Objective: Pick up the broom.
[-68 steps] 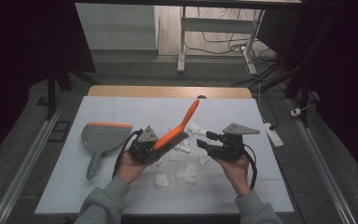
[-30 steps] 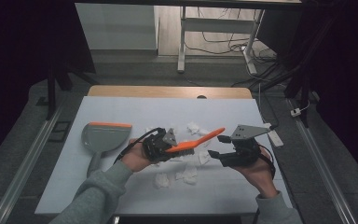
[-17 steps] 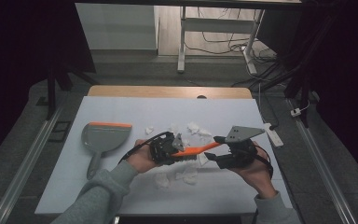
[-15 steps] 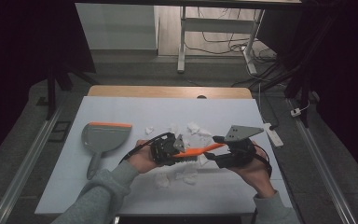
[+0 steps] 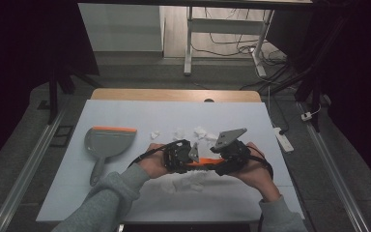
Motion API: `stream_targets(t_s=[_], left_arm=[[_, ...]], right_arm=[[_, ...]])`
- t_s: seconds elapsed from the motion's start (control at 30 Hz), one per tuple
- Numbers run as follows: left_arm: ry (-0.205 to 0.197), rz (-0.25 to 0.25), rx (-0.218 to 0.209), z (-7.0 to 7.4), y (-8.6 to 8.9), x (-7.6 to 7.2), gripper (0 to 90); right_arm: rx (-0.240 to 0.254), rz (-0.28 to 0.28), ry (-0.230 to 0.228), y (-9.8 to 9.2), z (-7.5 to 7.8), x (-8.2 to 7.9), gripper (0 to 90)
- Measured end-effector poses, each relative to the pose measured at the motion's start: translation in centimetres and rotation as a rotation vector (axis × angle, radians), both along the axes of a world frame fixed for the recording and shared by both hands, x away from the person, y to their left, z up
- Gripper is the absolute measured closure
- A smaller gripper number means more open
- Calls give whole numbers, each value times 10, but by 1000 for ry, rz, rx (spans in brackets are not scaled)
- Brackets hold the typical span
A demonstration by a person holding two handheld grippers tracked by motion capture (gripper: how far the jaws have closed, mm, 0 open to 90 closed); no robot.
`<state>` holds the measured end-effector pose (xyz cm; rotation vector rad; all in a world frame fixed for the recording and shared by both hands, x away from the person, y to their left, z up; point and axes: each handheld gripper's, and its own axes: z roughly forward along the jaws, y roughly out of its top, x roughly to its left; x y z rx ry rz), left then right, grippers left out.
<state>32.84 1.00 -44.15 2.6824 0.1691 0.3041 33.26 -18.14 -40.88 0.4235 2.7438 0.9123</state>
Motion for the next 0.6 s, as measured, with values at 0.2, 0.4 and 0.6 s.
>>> stream_targets(t_s=[0.2,0.4,0.6], left_arm=[[5,-22,0,3,-2,-1,789],[24,-45,-2,5,-4,-1,789],[47,-63,-14,4,-2,2,788]], right_arm=[[-80,15,20,4,-12,5,430],[-89,63,79,-1,-23,8,611],[-118,114,40,0,-26,4,663]])
